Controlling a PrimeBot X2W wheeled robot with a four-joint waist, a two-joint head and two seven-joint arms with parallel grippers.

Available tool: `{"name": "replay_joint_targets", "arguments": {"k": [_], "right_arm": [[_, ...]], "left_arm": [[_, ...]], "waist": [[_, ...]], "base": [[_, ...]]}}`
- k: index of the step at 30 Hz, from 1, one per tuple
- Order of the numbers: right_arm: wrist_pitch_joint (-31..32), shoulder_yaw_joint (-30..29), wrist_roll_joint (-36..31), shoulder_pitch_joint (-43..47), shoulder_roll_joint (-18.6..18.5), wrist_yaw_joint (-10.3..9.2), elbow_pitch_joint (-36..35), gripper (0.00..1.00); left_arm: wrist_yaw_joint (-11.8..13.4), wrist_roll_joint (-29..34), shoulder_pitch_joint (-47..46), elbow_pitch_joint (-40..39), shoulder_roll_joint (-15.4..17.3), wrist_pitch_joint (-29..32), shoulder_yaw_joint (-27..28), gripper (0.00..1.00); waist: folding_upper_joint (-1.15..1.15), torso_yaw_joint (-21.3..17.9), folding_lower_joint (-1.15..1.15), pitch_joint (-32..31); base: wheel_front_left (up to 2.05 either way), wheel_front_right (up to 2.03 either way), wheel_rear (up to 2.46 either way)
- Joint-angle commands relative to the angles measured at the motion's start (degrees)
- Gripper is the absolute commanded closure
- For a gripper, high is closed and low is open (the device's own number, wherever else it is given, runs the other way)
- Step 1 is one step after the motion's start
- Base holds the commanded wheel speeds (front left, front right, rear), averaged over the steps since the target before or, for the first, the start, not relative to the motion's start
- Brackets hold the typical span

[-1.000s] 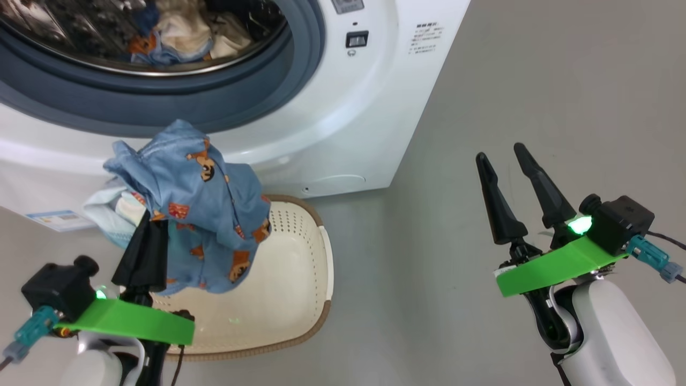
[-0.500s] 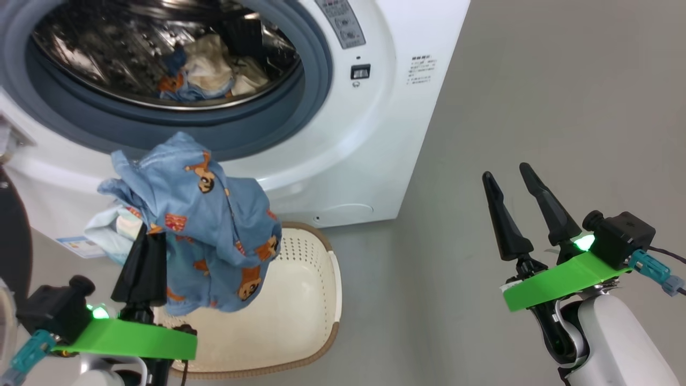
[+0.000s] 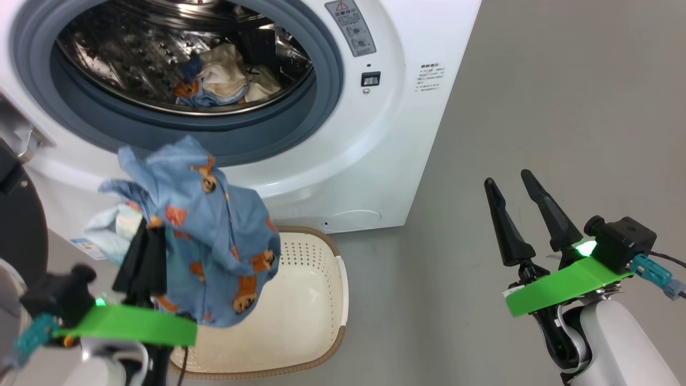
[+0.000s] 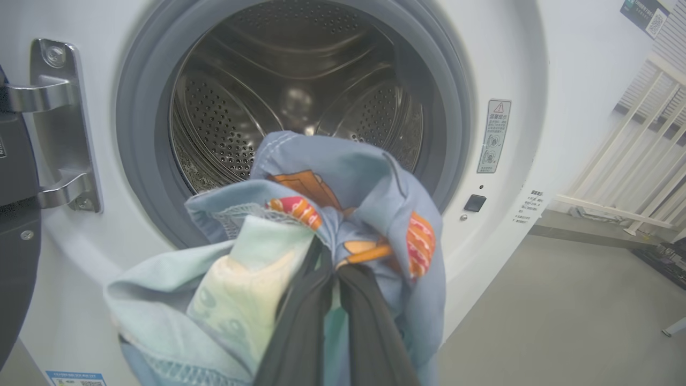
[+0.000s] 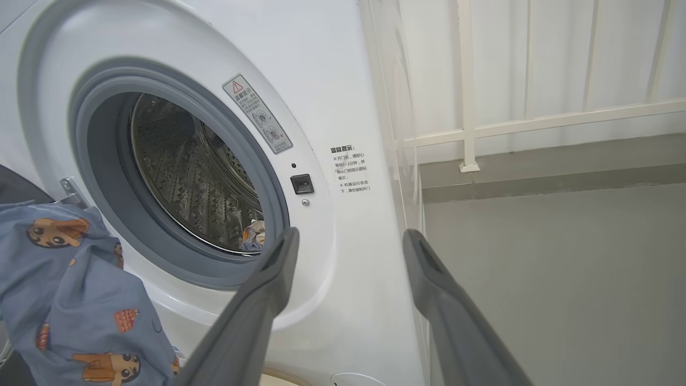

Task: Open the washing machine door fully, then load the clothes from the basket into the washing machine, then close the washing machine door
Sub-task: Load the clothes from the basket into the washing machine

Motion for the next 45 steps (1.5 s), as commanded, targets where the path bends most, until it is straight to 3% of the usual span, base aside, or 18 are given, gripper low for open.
{"name": "replay_joint_targets", "arguments": {"k": [1, 19, 32, 39, 45], "right_arm": [[-0.27, 1.25, 0.58, 0.37, -0.24, 0.56, -1.15, 0.0], [-0.27, 2.2, 0.27, -1.9, 1.1, 0.56, -2.1, 0.0], [-0.27, 2.66, -0.33, -5.17, 4.51, 0.56, -3.58, 0.0], [-0.27, 3.0, -0.31, -5.83, 5.9, 0.56, -3.85, 0.0], [-0.27, 3.1, -0.44, -5.88, 6.42, 0.56, -4.04, 0.0]], "left_arm": [[-0.38, -0.31, -4.3, -0.06, 1.42, 0.56, 2.13, 1.0], [-4.27, -1.27, -32.63, 28.48, 1.2, 2.73, 2.3, 1.0], [-7.21, 2.32, -54.41, 51.44, 4.71, 2.52, -0.34, 1.0], [-7.72, 4.09, -61.85, 58.08, 6.22, 0.42, -1.26, 1.0], [-7.32, 5.7, -65.71, 58.22, 6.76, -1.15, -0.23, 1.0]], "waist": [[0.0, -0.2, 0.0, 0.05], [0.0, -5.27, 0.0, 7.44], [0.0, -12.71, 0.0, 18.2], [0.0, -16.23, 0.0, 21.44], [0.0, -17.49, 0.0, 22.19]], "base": [[0.0, 0.0, 0.0], [0.0, 0.0, 0.0], [0.0, 0.0, 0.0], [0.0, 0.0, 0.0], [0.0, 0.0, 0.0]]}}
